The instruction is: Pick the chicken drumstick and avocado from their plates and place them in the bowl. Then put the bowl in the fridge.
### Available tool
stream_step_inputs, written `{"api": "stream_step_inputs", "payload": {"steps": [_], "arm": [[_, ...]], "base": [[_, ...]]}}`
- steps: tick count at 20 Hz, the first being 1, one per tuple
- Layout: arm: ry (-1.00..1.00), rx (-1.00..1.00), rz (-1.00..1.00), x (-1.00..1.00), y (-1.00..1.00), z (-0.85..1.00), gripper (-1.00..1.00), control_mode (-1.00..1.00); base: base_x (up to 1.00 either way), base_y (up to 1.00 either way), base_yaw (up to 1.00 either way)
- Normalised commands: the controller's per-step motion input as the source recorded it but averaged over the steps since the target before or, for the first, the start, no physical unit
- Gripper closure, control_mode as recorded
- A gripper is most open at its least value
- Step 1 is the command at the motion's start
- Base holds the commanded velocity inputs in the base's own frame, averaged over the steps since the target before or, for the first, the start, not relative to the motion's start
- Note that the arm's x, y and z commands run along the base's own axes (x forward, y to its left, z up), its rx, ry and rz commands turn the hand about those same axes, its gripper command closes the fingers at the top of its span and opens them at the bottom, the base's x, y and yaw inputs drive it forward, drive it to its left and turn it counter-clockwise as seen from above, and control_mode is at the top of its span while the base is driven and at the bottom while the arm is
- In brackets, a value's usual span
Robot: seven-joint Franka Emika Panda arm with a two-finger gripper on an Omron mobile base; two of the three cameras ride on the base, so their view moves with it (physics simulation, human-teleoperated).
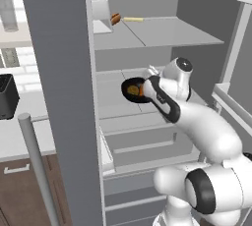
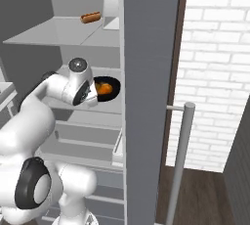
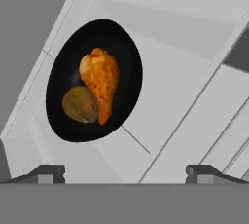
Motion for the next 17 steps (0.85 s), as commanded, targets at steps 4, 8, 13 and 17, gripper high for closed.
{"api": "stream_step_inputs", "payload": {"steps": [4, 8, 13, 17], "arm": [[0.00, -0.50, 0.52, -0.57, 0.13, 0.00, -1.00, -1.00], [-0.02, -0.46, 0.42, -0.66, 0.13, 0.14, -1.00, -1.00], [-0.22, -0.36, 0.29, -0.86, 0.07, 0.38, -1.00, -1.00], [-0.35, -0.22, 0.20, -0.90, 0.00, 0.62, -1.00, -1.00]], "base": [[0.00, 0.00, 0.00], [0.00, 0.00, 0.00], [0.00, 0.00, 0.00], [0.00, 0.00, 0.00]]}}
